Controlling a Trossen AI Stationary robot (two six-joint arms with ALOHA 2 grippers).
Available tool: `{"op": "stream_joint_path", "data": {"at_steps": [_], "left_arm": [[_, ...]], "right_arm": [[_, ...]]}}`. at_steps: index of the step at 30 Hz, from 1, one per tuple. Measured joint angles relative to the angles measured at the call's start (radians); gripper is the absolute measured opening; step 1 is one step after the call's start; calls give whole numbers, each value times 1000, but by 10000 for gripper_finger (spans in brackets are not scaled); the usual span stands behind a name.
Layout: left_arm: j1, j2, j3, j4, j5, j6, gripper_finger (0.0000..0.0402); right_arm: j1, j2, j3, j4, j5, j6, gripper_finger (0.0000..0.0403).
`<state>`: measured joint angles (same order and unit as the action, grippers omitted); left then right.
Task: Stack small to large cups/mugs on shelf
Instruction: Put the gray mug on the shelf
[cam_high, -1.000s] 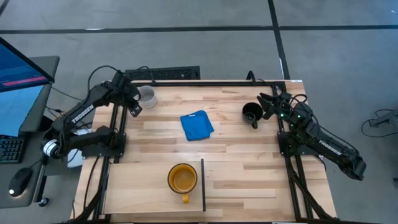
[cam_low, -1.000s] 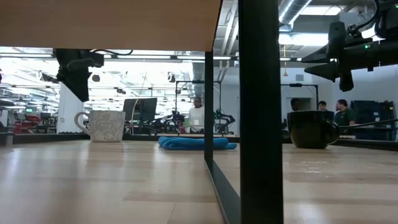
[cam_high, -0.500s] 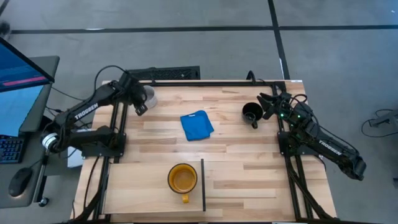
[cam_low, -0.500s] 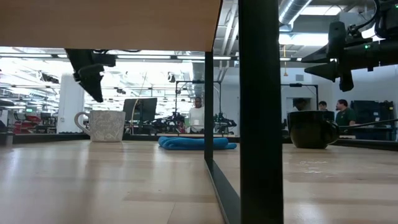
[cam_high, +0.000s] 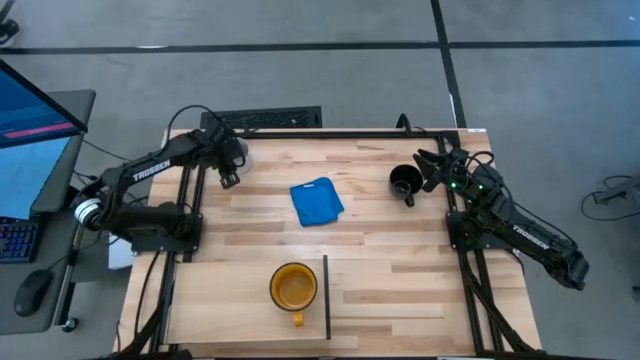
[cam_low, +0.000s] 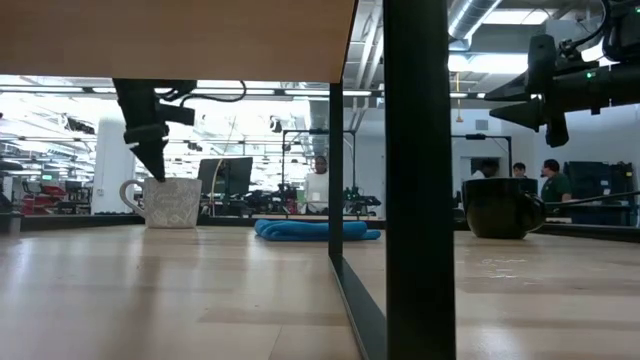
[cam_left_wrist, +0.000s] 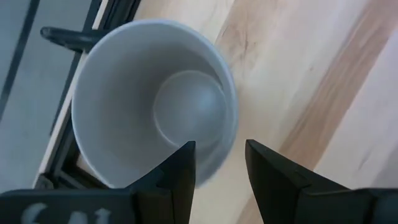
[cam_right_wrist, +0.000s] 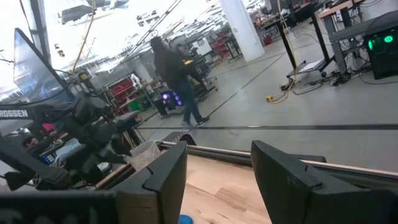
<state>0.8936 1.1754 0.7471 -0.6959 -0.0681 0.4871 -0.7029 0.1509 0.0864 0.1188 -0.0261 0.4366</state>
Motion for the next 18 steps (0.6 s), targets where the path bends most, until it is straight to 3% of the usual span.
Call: {"op": "stream_joint_path", "data": {"at_steps": [9,18], "left_arm": [[-1,76,0,38,3,-12,114],[-13,95,2,67,91,-254,44]], "right_arm": [[0,0,0,0,0,0,202],[0,0,0,0,0,0,202]]}}
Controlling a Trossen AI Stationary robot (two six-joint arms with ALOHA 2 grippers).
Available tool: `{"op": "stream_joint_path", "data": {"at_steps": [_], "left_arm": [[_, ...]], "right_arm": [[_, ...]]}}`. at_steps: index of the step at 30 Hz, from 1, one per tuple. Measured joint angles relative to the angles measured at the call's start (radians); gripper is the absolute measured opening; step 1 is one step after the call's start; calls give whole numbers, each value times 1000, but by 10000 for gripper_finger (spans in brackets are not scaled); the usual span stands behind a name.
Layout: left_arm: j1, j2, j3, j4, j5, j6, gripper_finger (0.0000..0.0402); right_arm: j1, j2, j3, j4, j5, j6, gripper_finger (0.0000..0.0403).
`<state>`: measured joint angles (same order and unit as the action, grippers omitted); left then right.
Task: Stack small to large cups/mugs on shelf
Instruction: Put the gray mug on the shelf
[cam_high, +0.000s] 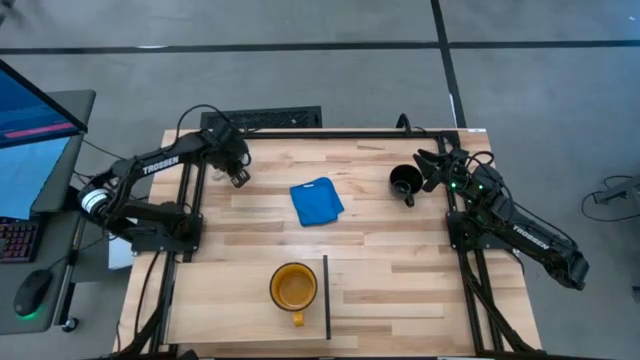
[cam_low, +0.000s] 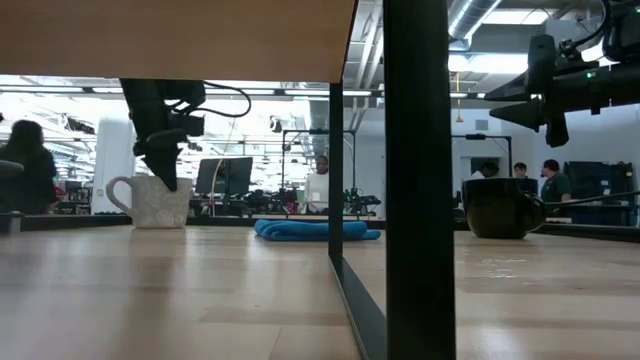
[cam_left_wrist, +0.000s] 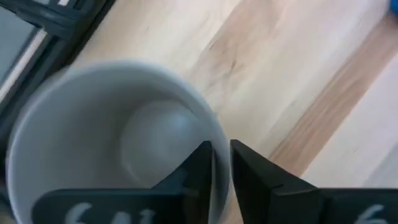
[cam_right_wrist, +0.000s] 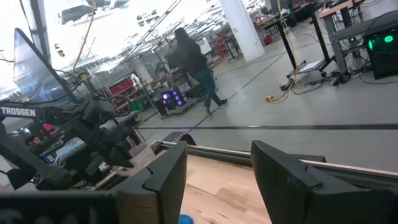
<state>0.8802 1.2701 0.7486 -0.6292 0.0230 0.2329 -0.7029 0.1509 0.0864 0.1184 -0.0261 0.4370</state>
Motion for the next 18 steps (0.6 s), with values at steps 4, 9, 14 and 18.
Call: {"op": "stream_joint_path", "data": {"at_steps": [4,9,14,18], "left_arm": [[-22,1,0,27,27,-59,30],[-50,1,28,26,26,-71,29],[-57,1,53,46,36,-66,34],[-57,1,55,41,37,-69,25]], "right_arm": [[0,0,0,0,0,0,202],[0,0,0,0,0,0,202],[0,0,0,-5,0,0,202],[0,0,0,-11,0,0,202]]}}
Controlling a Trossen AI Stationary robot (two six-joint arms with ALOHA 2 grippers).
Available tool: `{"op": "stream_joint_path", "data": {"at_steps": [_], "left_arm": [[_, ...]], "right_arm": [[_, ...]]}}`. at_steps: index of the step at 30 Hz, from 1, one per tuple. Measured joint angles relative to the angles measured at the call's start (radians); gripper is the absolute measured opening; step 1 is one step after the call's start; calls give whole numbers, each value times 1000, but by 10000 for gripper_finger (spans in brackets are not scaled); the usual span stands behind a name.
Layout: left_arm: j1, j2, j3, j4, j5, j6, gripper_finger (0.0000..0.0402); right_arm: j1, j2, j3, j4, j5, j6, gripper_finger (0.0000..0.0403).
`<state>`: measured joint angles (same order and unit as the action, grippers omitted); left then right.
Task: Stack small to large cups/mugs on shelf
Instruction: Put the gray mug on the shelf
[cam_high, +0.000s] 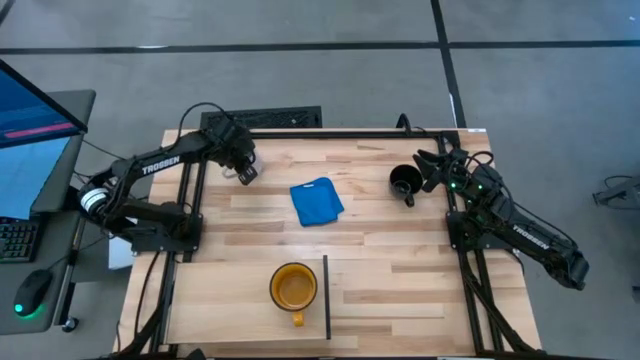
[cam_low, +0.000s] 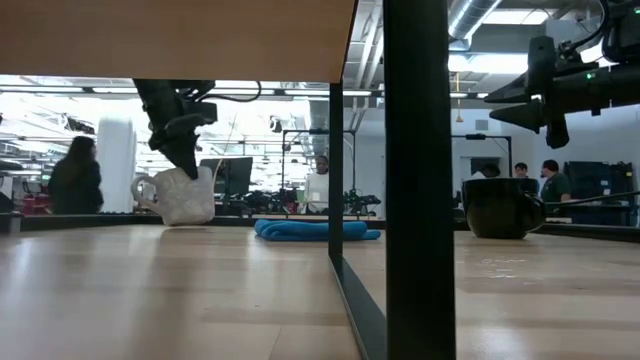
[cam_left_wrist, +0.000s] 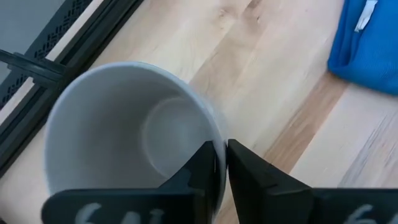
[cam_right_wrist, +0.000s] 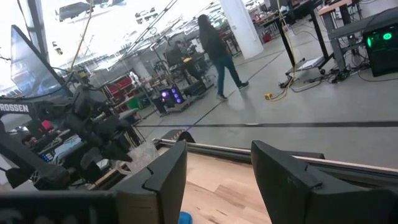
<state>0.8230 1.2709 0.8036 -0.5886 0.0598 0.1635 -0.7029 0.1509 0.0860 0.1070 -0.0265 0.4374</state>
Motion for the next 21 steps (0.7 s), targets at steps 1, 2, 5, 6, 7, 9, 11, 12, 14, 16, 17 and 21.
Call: {"op": "stream_joint_path", "data": {"at_steps": [1,2,5,6,7,9,11,12,14,16,17,21], "left_arm": [[0,0,0,-2,0,-1,21],[0,0,0,-3,0,-1,15],[0,0,0,1,12,-6,8],[0,0,0,0,13,-10,9],[0,0,0,-1,13,-16,11],[0,0,0,-1,15,-32,15],[0,0,0,-5,15,-47,16],[0,0,0,-8,20,-54,13],[0,0,0,-15,36,-71,7],[-8,5,1,-22,38,-86,6],[-12,7,1,-24,37,-89,7],[-39,24,4,-25,33,-97,12]], "right_arm": [[0,0,0,-1,0,0,202],[0,0,0,-1,0,0,202],[0,0,0,-2,0,0,202],[0,0,0,-2,0,0,202],[0,0,0,-2,0,0,202],[0,0,0,-2,0,0,202],[0,0,0,-2,0,0,202],[0,0,0,-2,0,0,202],[0,0,0,-2,0,0,202],[0,0,0,-3,0,0,202],[0,0,0,-3,0,0,202],[0,0,0,-3,0,0,202]]}}
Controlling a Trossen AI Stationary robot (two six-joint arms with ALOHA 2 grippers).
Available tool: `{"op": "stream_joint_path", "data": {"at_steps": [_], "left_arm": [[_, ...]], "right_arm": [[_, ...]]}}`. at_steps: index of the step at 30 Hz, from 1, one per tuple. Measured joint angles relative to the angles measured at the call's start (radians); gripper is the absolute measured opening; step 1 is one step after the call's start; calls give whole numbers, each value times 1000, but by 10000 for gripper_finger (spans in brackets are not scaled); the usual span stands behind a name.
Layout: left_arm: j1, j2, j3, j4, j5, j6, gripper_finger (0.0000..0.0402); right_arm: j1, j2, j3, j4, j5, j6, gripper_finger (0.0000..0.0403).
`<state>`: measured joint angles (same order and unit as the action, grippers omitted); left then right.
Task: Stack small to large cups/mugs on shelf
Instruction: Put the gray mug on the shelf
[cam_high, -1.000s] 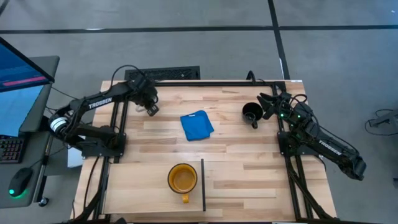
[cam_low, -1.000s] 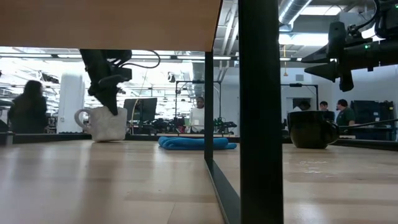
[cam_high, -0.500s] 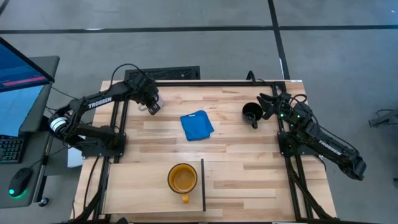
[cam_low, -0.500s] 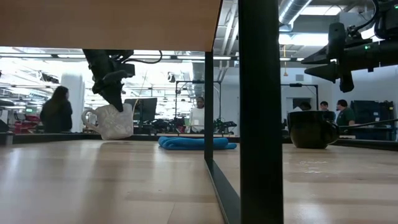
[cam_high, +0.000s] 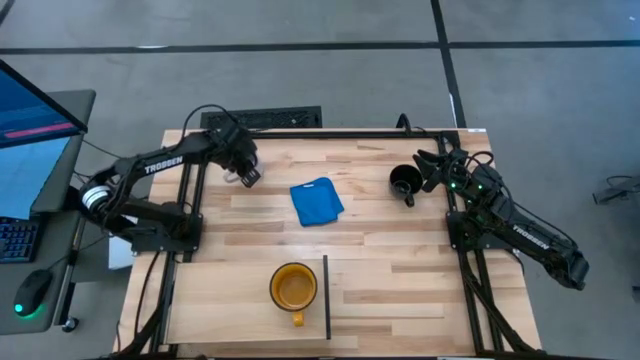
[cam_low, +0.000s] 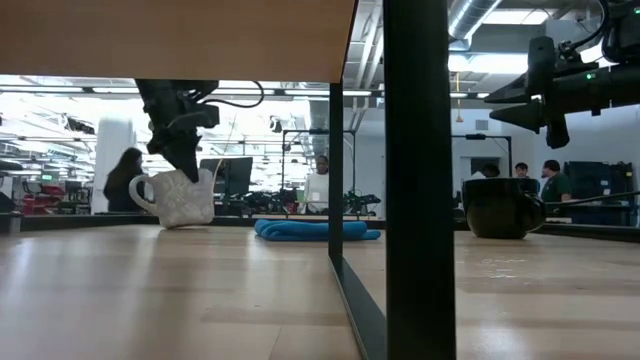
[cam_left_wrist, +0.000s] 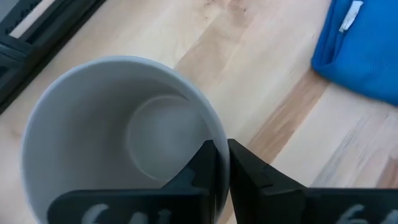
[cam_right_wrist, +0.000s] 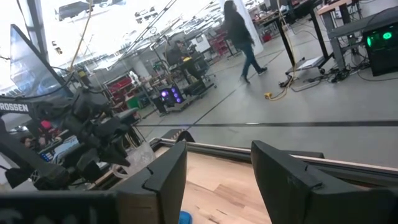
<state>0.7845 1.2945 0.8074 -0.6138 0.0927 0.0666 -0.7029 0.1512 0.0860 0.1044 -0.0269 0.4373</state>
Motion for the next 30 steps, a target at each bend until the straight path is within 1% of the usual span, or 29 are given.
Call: {"op": "stream_joint_path", "data": {"at_steps": [5,9,15,26,30], "left_arm": [[-30,15,0,1,-12,-5,15],[-44,16,0,-2,-5,-10,26],[-45,16,-2,-2,12,-38,38],[-45,16,-2,-1,10,-49,40],[-45,16,-3,-1,28,-49,43]], "right_arm": [[0,0,0,0,-1,0,202],[0,0,0,0,-2,0,202],[0,0,0,0,-2,0,202],[0,0,0,0,-3,0,202],[0,0,0,0,-3,0,202]]}}
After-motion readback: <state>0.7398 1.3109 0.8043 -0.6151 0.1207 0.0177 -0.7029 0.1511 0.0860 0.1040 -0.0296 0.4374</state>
